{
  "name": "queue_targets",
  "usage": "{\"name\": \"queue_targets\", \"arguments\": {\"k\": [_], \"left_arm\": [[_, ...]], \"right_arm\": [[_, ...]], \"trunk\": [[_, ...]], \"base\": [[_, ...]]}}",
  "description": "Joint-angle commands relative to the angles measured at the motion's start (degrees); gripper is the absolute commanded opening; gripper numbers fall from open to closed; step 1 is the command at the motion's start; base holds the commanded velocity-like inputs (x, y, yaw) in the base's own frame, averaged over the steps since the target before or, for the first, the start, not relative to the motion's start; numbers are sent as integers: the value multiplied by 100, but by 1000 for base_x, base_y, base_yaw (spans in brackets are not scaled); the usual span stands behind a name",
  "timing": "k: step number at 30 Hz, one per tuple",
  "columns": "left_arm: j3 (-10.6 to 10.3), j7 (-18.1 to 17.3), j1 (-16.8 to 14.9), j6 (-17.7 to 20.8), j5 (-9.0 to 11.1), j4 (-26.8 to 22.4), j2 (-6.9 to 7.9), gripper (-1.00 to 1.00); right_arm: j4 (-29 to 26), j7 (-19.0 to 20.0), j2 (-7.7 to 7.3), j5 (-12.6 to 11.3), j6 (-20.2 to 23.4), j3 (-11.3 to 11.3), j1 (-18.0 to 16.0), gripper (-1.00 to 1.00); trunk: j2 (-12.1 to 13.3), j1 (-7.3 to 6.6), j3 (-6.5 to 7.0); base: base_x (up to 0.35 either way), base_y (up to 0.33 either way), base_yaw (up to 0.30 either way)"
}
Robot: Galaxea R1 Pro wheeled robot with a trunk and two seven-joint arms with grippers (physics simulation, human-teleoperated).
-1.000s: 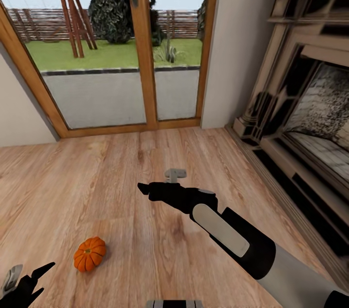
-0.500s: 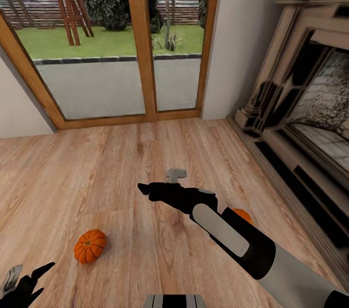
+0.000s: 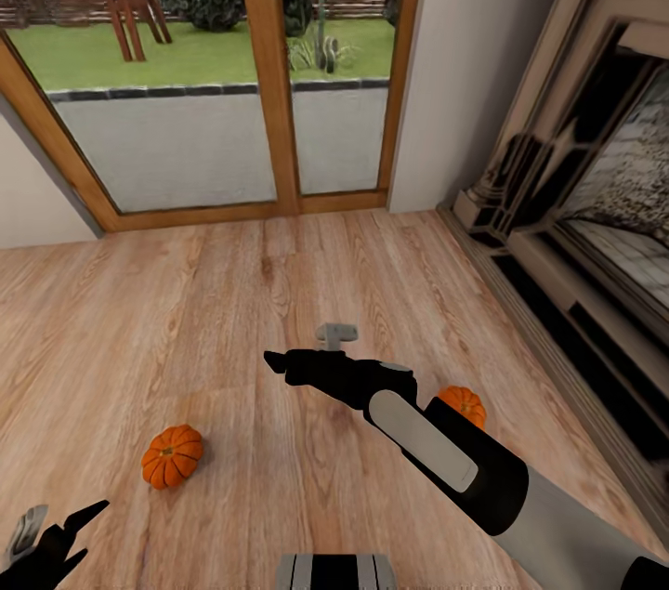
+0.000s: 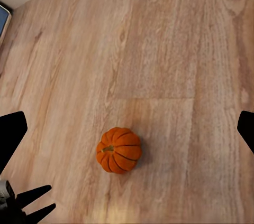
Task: Place each of the two pumpkins and all three candles from the living room inside a cabinet in the living room (use any cabinet), then make sure every cabinet is closed, and position the cauldron so it is next to a table in the living room.
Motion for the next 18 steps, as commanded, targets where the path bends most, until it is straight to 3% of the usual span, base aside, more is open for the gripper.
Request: {"name": "queue_targets", "arguments": {"k": [1, 8, 16, 18], "left_arm": [[2, 8, -13, 45, 36, -39, -6, 100], [26, 72, -583, 55, 67, -296, -17, 100], [30, 281, -661, 2, 97, -243, -110, 100], [31, 286, -663, -2, 98, -240, -126, 100]], "right_arm": [[-10, -46, -3, -42, -2, 8, -7, 100], [5, -36, -2, -42, -15, -3, -6, 100], [-30, 17, -3, -42, -37, 7, -4, 100], [-42, 278, -6, -42, -35, 13, -3, 100]], "trunk": [[-3, 1, -27], [-13, 19, -182], [-23, 40, -359], [-26, 45, -404]], "base": [[0, 0, 0], [0, 0, 0], [0, 0, 0], [0, 0, 0]]}}
